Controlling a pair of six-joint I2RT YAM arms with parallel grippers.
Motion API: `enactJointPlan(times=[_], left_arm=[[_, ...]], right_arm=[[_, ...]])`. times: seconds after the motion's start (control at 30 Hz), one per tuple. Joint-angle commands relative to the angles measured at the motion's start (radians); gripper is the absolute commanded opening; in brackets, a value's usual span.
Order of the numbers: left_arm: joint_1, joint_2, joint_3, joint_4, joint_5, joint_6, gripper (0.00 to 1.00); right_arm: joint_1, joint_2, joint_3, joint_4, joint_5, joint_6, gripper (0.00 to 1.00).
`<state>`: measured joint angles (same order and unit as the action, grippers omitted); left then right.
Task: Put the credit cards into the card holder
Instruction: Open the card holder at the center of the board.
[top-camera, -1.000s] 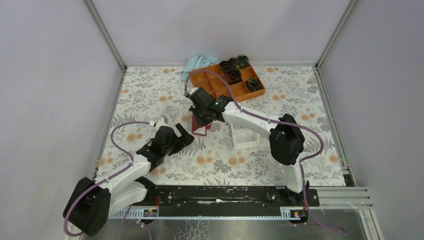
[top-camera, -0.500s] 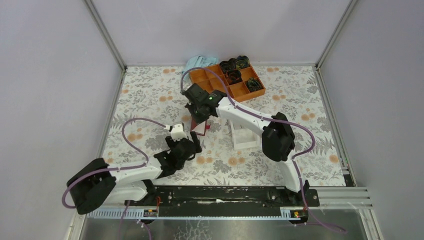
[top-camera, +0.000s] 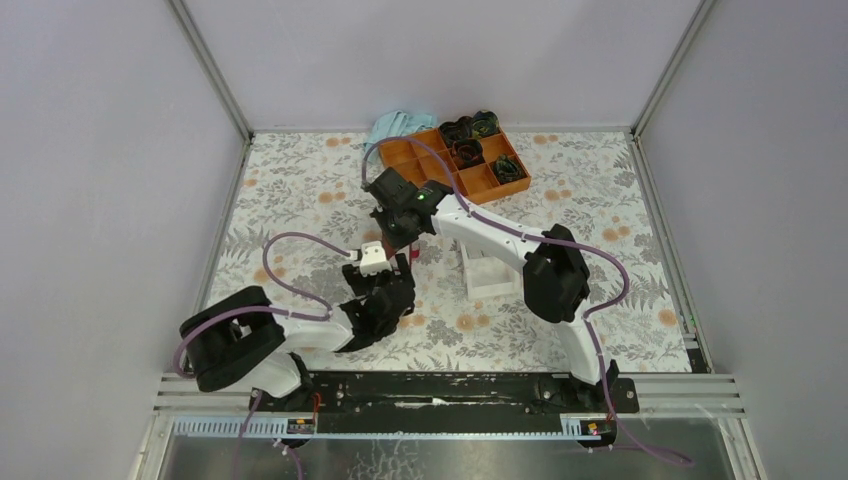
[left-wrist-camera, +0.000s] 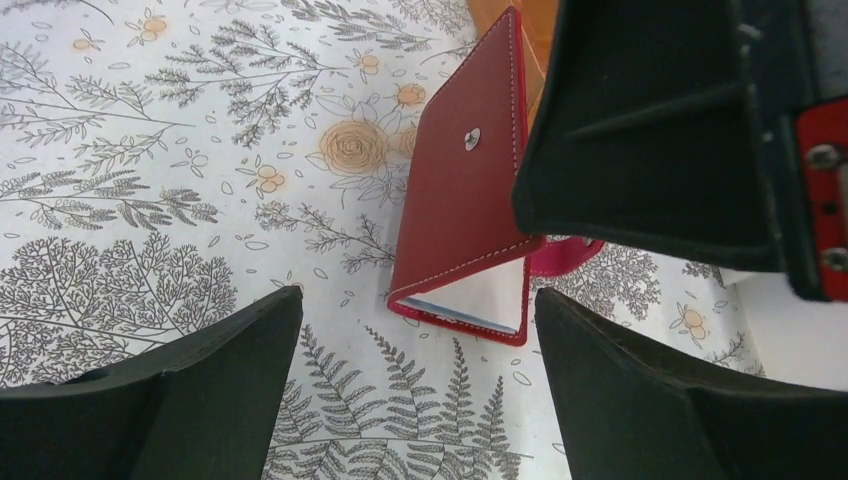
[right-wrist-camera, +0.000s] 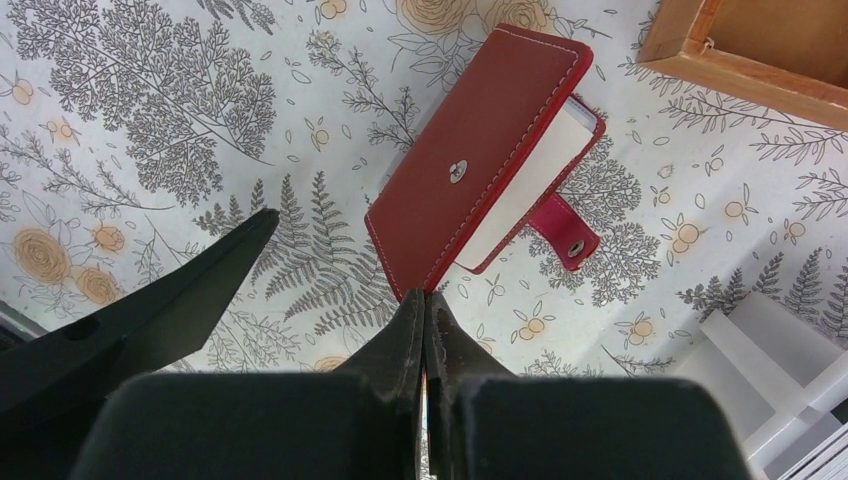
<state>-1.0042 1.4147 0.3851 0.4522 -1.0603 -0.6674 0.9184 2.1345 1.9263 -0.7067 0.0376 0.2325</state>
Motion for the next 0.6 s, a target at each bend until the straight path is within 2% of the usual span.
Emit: enactJointPlan(times=[0.0, 0.13, 0.3, 0.43, 0.57], left_arm=[[-0.009, 0.064, 0.015, 0.219, -0.134, 0.07, 0.93], [-0.009, 0.125, -0.007, 0.361, -0.155, 0.13, 0.84], [-0.01, 0.164, -0.011, 0.383, -0.2, 0.112, 0.67], [-0.01, 0.171, -0.022, 0.353, -0.216, 0.093, 0.44], [-0.008, 0.161, -0.016, 0.201, -0.239, -0.032, 0.2]], right_arm=[[0.004, 0.006, 0.014, -0.002, -0.035, 0.01, 0.0], [0.004, 0.01, 0.011, 0.005, -0.046, 0.018, 0.0], [0.005, 0.016, 0.025, 0.0, -0.055, 0.023, 0.0], [0.004, 0.028, 0.036, -0.006, -0.057, 0.025, 0.0], [0.004, 0.027, 0.031, 0.002, -0.063, 0.035, 0.0]])
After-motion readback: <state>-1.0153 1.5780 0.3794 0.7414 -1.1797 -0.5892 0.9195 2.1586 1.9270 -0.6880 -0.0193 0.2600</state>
